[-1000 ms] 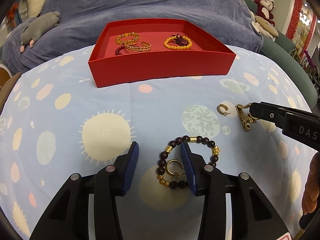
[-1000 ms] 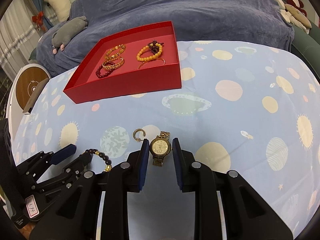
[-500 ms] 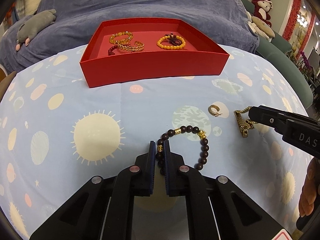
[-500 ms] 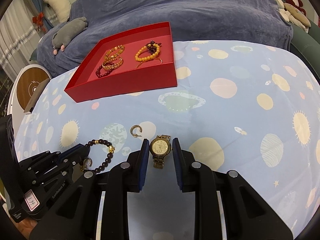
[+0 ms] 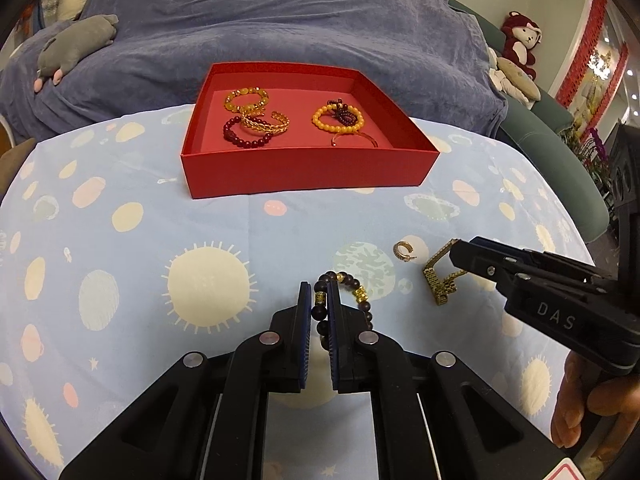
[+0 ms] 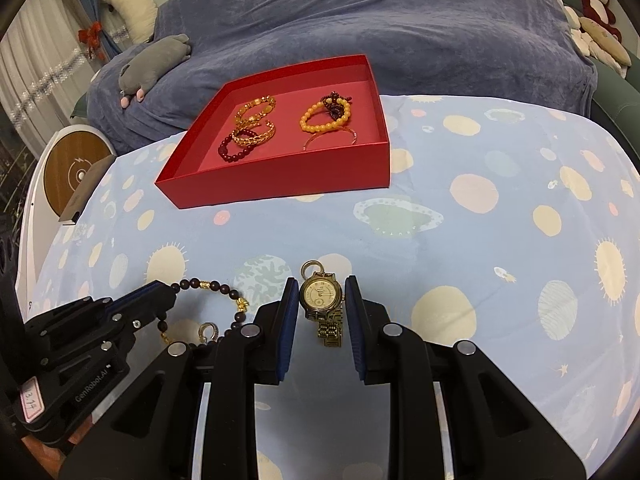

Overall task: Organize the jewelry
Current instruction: 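Grasp the dark bead bracelet with the left gripper while the right gripper holds the watch, then carry the watch and dark bead bracelet into the red box and open both grippers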

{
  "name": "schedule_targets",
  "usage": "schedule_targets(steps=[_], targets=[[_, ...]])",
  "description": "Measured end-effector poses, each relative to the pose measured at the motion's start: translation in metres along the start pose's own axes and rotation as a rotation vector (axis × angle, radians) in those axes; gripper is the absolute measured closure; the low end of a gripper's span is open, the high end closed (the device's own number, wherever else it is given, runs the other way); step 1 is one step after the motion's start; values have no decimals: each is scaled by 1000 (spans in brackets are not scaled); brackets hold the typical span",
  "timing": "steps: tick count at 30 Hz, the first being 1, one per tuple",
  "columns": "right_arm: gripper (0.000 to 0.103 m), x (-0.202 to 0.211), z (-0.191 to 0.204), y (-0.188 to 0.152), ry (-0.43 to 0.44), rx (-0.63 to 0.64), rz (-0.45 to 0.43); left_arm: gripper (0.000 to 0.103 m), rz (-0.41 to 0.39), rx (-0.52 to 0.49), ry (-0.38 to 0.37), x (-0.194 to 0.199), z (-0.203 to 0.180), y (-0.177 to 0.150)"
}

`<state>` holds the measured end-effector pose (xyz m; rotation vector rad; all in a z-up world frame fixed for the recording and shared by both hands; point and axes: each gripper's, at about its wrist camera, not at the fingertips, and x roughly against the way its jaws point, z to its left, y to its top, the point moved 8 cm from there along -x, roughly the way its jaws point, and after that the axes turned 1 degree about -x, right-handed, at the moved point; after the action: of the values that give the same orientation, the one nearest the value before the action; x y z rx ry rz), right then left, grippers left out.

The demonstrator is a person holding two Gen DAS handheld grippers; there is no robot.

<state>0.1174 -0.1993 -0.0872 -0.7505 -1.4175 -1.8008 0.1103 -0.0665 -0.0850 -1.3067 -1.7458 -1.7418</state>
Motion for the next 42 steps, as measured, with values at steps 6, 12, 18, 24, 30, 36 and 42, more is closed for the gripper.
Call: schedule_targets(steps=[6,12,18,24,30,36,42], targets=[[80,1,1,-4,-7,13,5,97,-21,27,2,15,12,6],[80,1,-1,-8,-11,16,12,97,-14,39,32,15,26,2],[80,-3,0,-12,-9,22,27,97,-21,47,49,18,35,4],[80,-10,2,-20,-6,27,51,97,6,62,77,7,45,-1],[80,-2,6,-11,13,15,28,97,-14,56,41,15,33,4],[80,3,11,0,25,2,7,97,-44,56,16,24,23,15],[80,9,17,16,41,-13,-24,97,-72,64,-3,34,17,29]])
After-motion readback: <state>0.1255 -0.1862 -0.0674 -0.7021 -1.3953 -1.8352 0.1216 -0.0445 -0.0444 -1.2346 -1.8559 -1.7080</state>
